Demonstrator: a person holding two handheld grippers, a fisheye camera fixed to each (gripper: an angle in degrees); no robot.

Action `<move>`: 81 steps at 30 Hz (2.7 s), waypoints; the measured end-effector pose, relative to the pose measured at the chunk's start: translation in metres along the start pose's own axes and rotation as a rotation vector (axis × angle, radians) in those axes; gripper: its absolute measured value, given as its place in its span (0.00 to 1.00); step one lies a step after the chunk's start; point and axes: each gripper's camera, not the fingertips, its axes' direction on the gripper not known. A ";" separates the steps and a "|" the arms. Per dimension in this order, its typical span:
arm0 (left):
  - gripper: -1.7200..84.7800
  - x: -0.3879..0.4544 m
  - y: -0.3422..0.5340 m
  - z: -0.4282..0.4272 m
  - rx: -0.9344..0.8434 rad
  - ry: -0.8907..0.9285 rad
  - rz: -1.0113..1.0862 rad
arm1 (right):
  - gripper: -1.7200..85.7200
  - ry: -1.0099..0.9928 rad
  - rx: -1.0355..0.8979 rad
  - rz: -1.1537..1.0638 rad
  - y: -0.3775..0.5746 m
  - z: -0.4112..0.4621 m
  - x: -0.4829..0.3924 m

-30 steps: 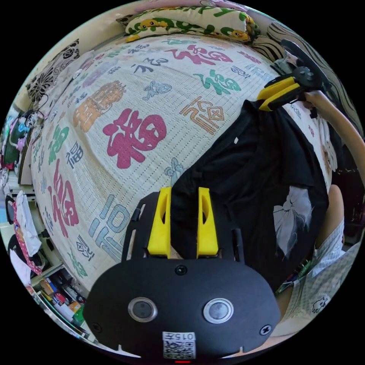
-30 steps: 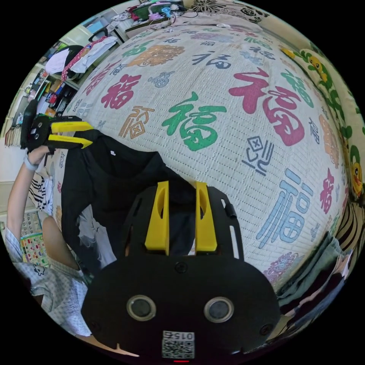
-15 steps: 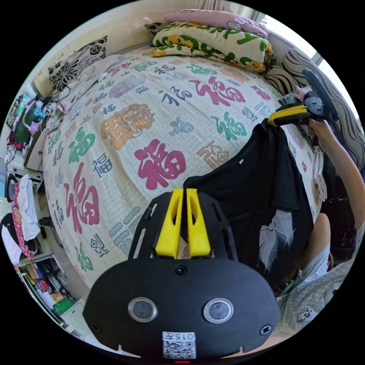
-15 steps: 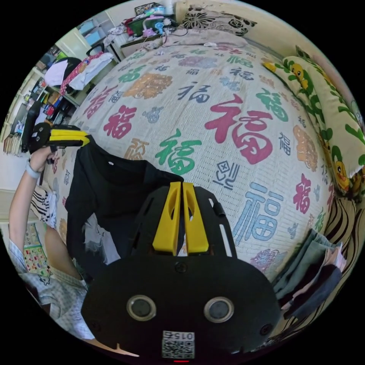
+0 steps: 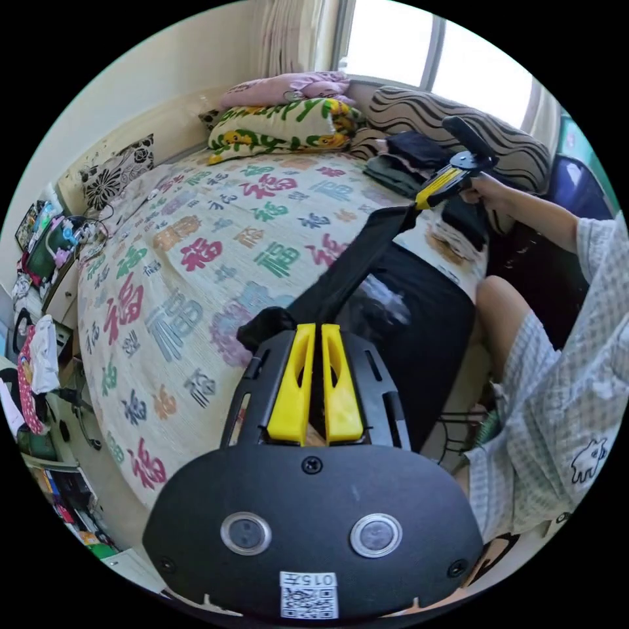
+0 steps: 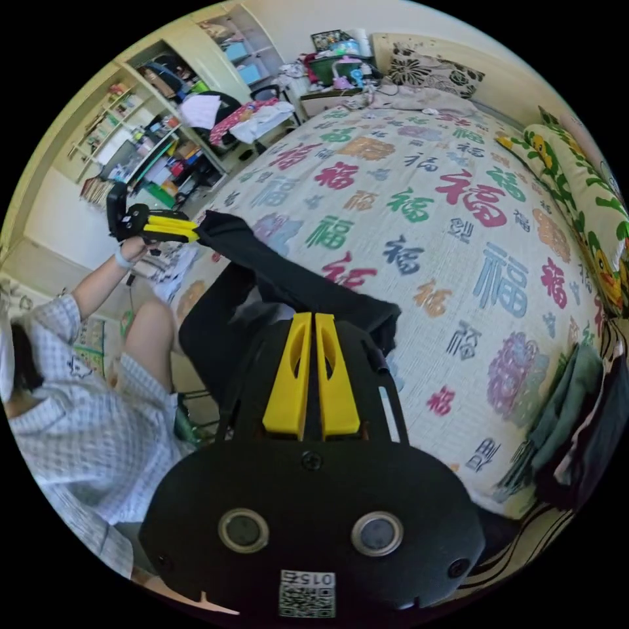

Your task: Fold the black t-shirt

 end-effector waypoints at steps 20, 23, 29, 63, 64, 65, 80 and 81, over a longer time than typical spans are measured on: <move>0.04 0.257 0.172 0.023 -0.264 -0.041 0.189 | 0.01 0.214 -0.316 -0.192 0.270 0.073 -0.181; 0.06 0.260 0.184 0.060 -0.415 0.014 0.199 | 0.03 0.238 -0.359 -0.157 0.283 0.084 -0.179; 0.09 0.237 0.214 0.036 -0.370 -0.002 0.139 | 0.08 0.176 -0.287 0.057 0.316 0.063 -0.138; 0.01 -0.064 0.382 0.200 0.339 0.503 -0.937 | 0.01 -0.311 0.175 0.570 0.315 0.034 0.162; 0.01 -0.067 0.375 0.200 0.339 0.499 -0.926 | 0.01 -0.324 0.192 0.586 0.314 0.029 0.166; 0.01 -0.071 0.368 0.203 0.327 0.496 -0.916 | 0.01 -0.324 0.194 0.587 0.313 0.028 0.168; 0.03 -0.110 0.303 0.248 0.273 0.388 -0.954 | 0.02 -0.262 0.194 0.571 0.239 0.014 0.204; 0.03 -0.109 0.301 0.252 0.243 0.362 -0.957 | 0.03 -0.223 0.140 0.606 0.231 0.023 0.208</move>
